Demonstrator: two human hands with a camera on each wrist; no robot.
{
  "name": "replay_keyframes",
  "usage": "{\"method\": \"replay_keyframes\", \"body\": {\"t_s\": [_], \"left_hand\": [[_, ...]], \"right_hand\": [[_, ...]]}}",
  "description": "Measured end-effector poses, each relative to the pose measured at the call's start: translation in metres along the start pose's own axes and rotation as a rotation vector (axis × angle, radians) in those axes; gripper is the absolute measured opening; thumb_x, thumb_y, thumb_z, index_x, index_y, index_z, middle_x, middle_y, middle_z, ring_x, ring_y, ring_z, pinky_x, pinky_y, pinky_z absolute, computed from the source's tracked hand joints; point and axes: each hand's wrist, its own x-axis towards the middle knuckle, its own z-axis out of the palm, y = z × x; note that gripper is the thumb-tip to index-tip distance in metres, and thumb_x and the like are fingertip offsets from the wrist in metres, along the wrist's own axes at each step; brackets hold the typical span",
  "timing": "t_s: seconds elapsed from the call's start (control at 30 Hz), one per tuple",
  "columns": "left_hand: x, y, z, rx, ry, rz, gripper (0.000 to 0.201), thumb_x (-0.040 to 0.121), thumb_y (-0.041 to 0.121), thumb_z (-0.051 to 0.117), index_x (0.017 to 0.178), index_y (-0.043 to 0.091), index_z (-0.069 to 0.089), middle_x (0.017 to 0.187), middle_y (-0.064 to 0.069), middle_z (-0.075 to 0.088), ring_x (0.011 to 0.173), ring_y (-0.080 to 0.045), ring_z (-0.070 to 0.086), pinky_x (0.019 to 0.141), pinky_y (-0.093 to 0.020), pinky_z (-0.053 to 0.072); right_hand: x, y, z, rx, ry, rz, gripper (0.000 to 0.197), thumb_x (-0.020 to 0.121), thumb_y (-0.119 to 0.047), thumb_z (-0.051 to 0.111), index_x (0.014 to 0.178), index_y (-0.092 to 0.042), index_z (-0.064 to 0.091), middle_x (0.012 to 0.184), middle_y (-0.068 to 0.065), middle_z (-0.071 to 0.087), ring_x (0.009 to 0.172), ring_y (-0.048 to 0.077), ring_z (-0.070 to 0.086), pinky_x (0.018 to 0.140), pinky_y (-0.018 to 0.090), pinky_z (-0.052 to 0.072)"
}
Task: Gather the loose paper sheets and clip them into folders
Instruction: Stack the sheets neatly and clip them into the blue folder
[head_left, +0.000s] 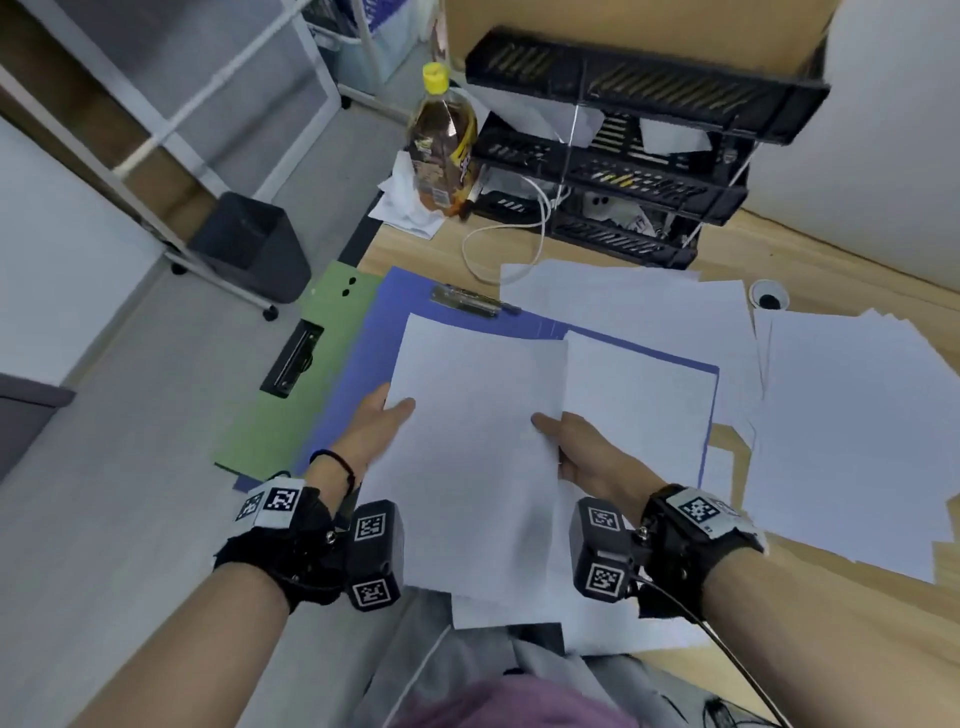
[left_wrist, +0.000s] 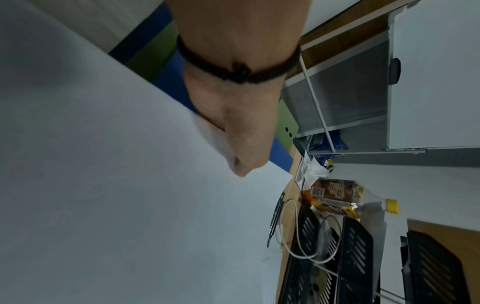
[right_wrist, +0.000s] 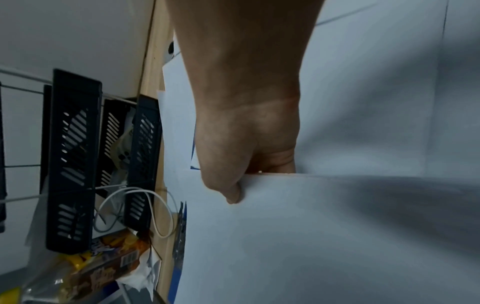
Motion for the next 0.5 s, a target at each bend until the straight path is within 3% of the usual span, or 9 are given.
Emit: {"method": "replay_keyframes", "body": {"t_s": [0.1, 0.23, 0.33, 0.43, 0.5], "left_hand": [[0.025, -0.003, -0.015, 0.014, 0.031, -0.031, 0.042, 0.101, 0.017, 0.044, 0.142, 0.011, 0.038, 0.134, 0.004, 0.044, 0.129, -0.012, 0.039, 0.096, -0.025, 0.032], [0.043, -0.003, -0.024, 0.007, 0.023, 0.002, 0.038, 0.101, 0.014, 0.042, 0.138, 0.011, 0.044, 0.123, 0.010, 0.046, 0.126, -0.014, 0.044, 0.093, -0.024, 0.032], [0.051, 0.002, -0.029, -0.008, 0.009, -0.024, 0.042, 0.101, 0.013, 0.041, 0.142, 0.009, 0.038, 0.122, 0.012, 0.037, 0.120, -0.009, 0.040, 0.091, -0.021, 0.030], [0.064, -0.002, -0.034, 0.020, -0.017, -0.030, 0.033, 0.099, 0.015, 0.044, 0.132, 0.012, 0.050, 0.122, 0.003, 0.055, 0.120, -0.022, 0.053, 0.089, -0.027, 0.039], [0.070, -0.005, -0.036, 0.017, -0.019, -0.042, 0.030, 0.098, 0.014, 0.045, 0.128, 0.012, 0.053, 0.120, -0.001, 0.059, 0.115, -0.023, 0.056, 0.089, -0.029, 0.041]], "right_hand": [[0.019, -0.007, 0.018, 0.039, 0.109, 0.013, 0.023, 0.102, -0.019, 0.039, 0.095, -0.018, 0.060, 0.078, 0.000, 0.062, 0.065, 0.013, 0.058, 0.056, 0.023, 0.051], [0.038, -0.007, 0.028, 0.096, 0.175, 0.055, 0.015, 0.098, -0.010, 0.038, 0.096, -0.009, 0.053, 0.090, 0.014, 0.052, 0.082, 0.027, 0.051, 0.059, 0.028, 0.056], [0.047, -0.011, 0.036, 0.101, 0.218, 0.085, 0.012, 0.096, -0.008, 0.038, 0.092, -0.011, 0.049, 0.087, 0.015, 0.048, 0.071, 0.026, 0.048, 0.058, 0.030, 0.052], [0.052, -0.012, 0.038, 0.125, 0.238, 0.094, 0.021, 0.097, -0.007, 0.037, 0.080, -0.012, 0.048, 0.080, 0.013, 0.052, 0.066, 0.025, 0.051, 0.057, 0.029, 0.053], [0.053, -0.015, 0.040, 0.133, 0.246, 0.098, 0.023, 0.098, -0.007, 0.036, 0.081, -0.010, 0.050, 0.079, 0.012, 0.057, 0.067, 0.024, 0.056, 0.055, 0.028, 0.056]]}}
